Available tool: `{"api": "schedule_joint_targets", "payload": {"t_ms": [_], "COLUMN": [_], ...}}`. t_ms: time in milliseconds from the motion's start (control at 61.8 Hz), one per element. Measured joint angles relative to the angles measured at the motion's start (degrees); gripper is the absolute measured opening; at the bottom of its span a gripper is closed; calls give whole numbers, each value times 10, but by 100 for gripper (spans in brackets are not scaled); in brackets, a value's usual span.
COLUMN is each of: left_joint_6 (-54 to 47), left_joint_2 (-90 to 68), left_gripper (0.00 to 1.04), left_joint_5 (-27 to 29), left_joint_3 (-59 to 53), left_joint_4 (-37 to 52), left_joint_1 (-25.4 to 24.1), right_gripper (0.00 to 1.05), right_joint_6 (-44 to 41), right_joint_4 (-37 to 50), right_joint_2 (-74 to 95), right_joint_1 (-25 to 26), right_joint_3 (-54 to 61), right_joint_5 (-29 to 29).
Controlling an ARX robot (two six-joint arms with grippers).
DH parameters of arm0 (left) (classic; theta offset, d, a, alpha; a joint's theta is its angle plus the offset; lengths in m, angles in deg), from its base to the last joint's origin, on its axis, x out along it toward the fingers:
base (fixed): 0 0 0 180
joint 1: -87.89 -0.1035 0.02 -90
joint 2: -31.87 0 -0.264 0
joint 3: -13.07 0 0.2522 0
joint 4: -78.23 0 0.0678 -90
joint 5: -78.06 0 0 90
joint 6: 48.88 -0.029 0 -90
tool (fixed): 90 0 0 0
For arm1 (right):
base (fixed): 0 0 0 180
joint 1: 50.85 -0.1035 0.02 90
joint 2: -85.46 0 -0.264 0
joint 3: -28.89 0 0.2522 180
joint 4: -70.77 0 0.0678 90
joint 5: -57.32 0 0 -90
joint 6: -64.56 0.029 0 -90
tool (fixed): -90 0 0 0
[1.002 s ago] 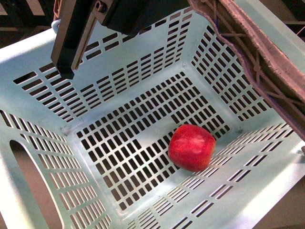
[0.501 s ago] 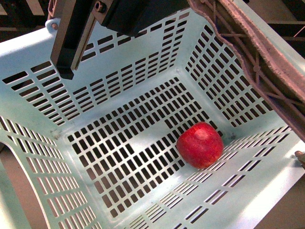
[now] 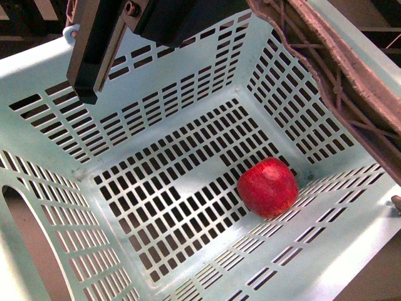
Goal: Pick apple with right arm and hold basket with left
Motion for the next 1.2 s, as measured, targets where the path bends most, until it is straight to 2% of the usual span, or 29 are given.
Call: {"api": "schedule_joint_targets", "payload": {"t_ms": [194, 243, 323, 420, 485, 501, 550, 614, 679, 776, 873, 1019, 1197], "left_joint_6": [0, 0, 0, 0, 0, 1, 28, 93, 126, 129, 159, 233, 268], "left_joint_2": [0, 0, 0, 0, 0, 0, -5, -15, -21, -25, -26, -42, -70], "left_gripper": [7, 7, 7, 7, 7, 7, 7, 7, 7, 7, 7, 7, 7], "left_joint_5": [0, 0, 0, 0, 1, 5, 98, 224, 328, 405, 390, 335, 315], "left_joint_3": [0, 0, 0, 0, 0, 0, 21, 39, 44, 45, 44, 38, 19], "left_joint_4": [0, 0, 0, 0, 0, -2, -50, -88, -89, -64, -42, -13, 29], "left_joint_1": [0, 0, 0, 0, 0, 1, 12, 15, 12, -16, -53, -106, -153], "right_gripper": [30, 42, 54, 77, 87, 89, 97, 96, 96, 96, 96, 96, 96], "right_joint_6": [-1, -1, -1, -1, -1, -1, -1, -1, -1, -1, -1, -1, -1], "right_joint_4": [0, 0, 0, 0, 0, 0, 0, 0, 0, 0, 0, 0, 0], "right_joint_2": [0, 0, 0, 0, 0, 0, 0, 0, -1, -1, -1, -1, -1], "right_joint_1": [0, 0, 0, 0, 0, 0, 0, 0, 0, 0, 0, 0, 0], "right_joint_3": [0, 0, 0, 0, 0, 0, 0, 0, 0, 0, 0, 0, 0], "right_joint_5": [0, 0, 0, 0, 0, 0, 0, -1, 0, 0, 0, -1, -1]}}
